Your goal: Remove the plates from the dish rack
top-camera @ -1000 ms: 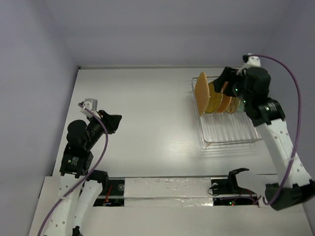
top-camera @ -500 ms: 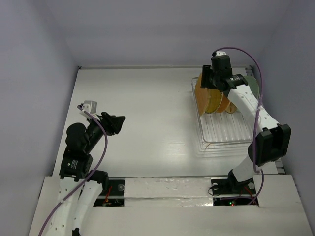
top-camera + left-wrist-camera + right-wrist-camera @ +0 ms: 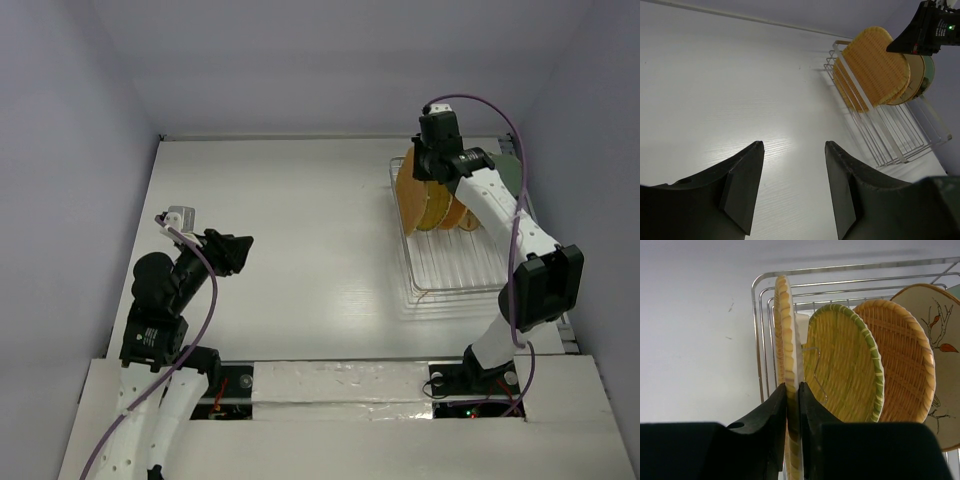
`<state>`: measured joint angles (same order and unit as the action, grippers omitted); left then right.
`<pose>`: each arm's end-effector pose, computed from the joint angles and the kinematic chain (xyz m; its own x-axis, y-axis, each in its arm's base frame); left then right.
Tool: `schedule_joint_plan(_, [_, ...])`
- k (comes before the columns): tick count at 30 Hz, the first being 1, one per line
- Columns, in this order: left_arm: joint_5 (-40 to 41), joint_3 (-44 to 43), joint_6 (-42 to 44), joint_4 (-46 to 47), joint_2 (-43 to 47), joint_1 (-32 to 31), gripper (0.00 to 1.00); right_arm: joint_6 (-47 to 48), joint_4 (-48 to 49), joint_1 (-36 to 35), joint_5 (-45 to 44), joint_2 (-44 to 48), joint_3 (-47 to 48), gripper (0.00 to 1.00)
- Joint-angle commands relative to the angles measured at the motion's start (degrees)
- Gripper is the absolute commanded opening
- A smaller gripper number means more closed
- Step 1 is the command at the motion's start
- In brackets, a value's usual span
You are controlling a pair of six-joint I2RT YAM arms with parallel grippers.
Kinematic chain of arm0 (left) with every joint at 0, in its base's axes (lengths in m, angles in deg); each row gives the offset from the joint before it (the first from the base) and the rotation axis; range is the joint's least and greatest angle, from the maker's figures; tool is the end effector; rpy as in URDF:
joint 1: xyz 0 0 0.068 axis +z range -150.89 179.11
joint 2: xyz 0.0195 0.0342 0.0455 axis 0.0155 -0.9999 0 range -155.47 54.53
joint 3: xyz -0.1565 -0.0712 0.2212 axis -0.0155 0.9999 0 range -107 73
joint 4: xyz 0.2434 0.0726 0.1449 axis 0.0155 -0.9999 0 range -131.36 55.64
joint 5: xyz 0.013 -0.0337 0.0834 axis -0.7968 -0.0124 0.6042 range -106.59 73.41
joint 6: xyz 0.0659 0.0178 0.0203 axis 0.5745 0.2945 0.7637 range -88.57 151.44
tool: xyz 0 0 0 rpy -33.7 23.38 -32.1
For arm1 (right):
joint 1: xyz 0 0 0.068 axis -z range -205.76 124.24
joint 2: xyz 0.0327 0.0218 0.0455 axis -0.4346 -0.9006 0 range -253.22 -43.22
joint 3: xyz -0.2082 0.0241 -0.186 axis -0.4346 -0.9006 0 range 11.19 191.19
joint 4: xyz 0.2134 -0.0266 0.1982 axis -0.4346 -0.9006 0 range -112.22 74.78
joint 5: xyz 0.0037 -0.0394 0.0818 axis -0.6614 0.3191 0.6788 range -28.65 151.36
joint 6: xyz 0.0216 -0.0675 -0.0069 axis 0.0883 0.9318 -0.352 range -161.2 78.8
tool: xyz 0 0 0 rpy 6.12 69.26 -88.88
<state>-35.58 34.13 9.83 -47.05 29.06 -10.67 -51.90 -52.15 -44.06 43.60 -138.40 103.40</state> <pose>0.1550 -0.0460 0.3546 -0.1658 -0.3247 -0.9312 0.4519 0.8143 -0.3644 0.4088 0.1163 0.3463 -0.6126 -0.0164 -0.7902 0.0375 0.9981 -0.0498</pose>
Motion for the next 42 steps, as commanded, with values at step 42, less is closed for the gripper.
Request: schedule_joint_plan(42, [3.25, -0.06, -0.63, 1.53, 0.51, -0.33, 0.48, -33.32, 40.96, -21.77, 8.71, -10.25, 1.31, 0.0])
